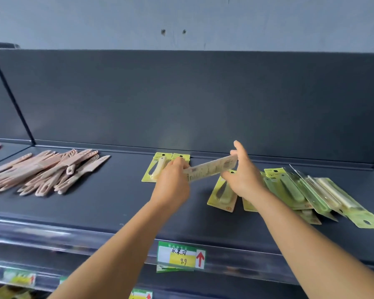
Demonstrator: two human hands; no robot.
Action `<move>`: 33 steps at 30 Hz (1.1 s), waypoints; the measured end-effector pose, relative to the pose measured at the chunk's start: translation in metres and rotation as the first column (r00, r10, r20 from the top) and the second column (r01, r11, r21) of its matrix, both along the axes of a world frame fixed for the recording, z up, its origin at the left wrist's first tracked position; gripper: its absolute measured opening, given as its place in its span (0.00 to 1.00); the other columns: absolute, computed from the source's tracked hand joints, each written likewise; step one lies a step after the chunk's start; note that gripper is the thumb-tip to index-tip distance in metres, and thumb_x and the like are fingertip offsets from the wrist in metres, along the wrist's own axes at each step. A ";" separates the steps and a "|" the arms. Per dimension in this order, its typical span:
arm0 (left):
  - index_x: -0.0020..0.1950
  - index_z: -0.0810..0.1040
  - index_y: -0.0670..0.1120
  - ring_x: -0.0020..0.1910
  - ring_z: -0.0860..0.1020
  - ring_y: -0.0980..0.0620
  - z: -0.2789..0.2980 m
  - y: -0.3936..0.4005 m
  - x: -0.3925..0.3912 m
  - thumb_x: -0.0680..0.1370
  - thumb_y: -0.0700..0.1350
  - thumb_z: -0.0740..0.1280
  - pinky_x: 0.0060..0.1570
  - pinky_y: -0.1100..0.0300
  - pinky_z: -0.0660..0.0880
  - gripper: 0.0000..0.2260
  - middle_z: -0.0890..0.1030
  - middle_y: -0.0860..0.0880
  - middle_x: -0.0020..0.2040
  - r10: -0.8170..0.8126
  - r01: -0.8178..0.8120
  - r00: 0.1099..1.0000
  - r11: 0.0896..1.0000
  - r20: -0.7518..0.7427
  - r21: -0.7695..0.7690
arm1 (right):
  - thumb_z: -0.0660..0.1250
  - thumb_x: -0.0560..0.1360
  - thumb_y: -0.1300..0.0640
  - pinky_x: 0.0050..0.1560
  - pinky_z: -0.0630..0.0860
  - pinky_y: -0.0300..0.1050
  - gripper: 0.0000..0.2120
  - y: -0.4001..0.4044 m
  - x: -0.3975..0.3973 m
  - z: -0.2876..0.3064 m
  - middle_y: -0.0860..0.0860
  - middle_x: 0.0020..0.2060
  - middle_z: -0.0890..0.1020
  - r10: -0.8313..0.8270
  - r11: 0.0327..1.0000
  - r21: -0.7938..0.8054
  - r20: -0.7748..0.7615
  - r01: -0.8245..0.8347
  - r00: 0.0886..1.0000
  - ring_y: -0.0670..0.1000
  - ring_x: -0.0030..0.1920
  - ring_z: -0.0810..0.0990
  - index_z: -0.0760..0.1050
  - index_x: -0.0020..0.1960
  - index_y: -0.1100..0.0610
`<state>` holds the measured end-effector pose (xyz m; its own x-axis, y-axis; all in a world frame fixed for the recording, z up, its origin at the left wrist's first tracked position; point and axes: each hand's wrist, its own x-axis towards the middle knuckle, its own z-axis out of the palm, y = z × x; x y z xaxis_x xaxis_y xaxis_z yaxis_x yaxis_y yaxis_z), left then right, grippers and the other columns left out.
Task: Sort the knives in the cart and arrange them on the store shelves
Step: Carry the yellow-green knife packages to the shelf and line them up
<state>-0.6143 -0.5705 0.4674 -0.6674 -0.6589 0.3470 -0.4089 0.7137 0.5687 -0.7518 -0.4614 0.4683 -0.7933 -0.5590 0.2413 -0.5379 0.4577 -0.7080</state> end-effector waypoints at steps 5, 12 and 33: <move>0.57 0.71 0.48 0.44 0.73 0.52 -0.008 -0.026 -0.012 0.79 0.38 0.56 0.30 0.69 0.66 0.10 0.77 0.48 0.53 -0.026 0.048 0.985 0.991 -0.169 0.128 | 0.71 0.70 0.56 0.41 0.69 0.40 0.10 -0.005 -0.012 0.019 0.48 0.49 0.79 0.001 0.988 -0.156 -0.084 -0.014 0.996 0.50 0.47 0.78 0.79 0.51 0.49; 0.74 0.61 0.48 0.71 0.62 0.46 -0.021 -0.065 -0.019 0.81 0.45 0.57 0.65 0.54 0.62 0.21 0.63 0.49 0.72 -0.099 0.194 0.899 0.964 0.427 -0.183 | 0.64 0.76 0.62 0.47 0.67 0.35 0.14 -0.029 -0.007 0.010 0.49 0.53 0.75 -0.051 0.985 -0.174 -0.397 -0.020 0.917 0.49 0.48 0.75 0.80 0.59 0.52; 0.76 0.58 0.50 0.72 0.62 0.50 -0.039 -0.082 -0.019 0.83 0.48 0.53 0.69 0.54 0.57 0.21 0.62 0.52 0.75 -0.177 0.317 0.869 0.916 0.462 -0.246 | 0.51 0.82 0.54 0.76 0.49 0.48 0.25 -0.070 0.020 -0.024 0.48 0.78 0.46 0.355 0.754 0.619 -0.105 -0.219 0.929 0.47 0.77 0.42 0.50 0.77 0.57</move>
